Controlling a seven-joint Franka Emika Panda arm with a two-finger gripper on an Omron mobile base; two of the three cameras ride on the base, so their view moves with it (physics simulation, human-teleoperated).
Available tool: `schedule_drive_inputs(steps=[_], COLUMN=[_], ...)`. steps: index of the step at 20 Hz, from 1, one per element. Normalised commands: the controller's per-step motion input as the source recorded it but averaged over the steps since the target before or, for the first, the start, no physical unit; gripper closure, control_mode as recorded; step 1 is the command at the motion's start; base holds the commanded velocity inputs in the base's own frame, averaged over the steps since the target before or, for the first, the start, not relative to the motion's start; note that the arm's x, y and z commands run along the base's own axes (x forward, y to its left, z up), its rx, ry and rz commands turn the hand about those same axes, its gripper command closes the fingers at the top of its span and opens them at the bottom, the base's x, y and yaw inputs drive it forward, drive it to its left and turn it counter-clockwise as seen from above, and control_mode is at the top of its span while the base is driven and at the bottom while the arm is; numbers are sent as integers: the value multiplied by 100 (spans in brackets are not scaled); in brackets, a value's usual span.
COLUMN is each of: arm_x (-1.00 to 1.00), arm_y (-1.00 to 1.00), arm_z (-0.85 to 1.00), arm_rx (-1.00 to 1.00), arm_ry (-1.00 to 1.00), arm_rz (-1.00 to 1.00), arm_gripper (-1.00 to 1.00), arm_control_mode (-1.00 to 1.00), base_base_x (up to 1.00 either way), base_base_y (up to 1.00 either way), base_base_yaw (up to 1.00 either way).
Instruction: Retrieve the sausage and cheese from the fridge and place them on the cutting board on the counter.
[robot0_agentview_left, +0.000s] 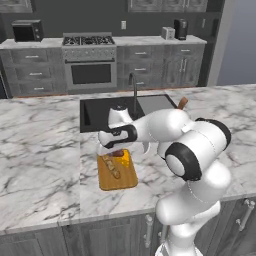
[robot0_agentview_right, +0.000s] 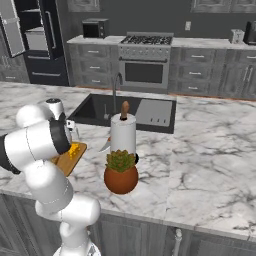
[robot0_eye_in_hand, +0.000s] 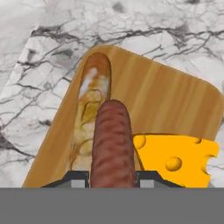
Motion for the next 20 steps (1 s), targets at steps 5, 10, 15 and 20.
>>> schedule_drive_inputs(steps=[5,10,15,20], arm_x=[-29,-75,-11,-18], arm_y=[-1,-24,-38,-12], arm_z=[-22,-5,3,35], arm_rx=[0,0,0,-1], arm_ry=[-7,-22,-29,-28], arm_rz=[0,0,0,0], arm_gripper=[-100,-100,-100,-100], arm_control_mode=[-100,-100,-100,-100], base_base_x=[0,0,0,0], base_base_y=[0,0,0,0], base_base_yaw=[0,0,0,0])
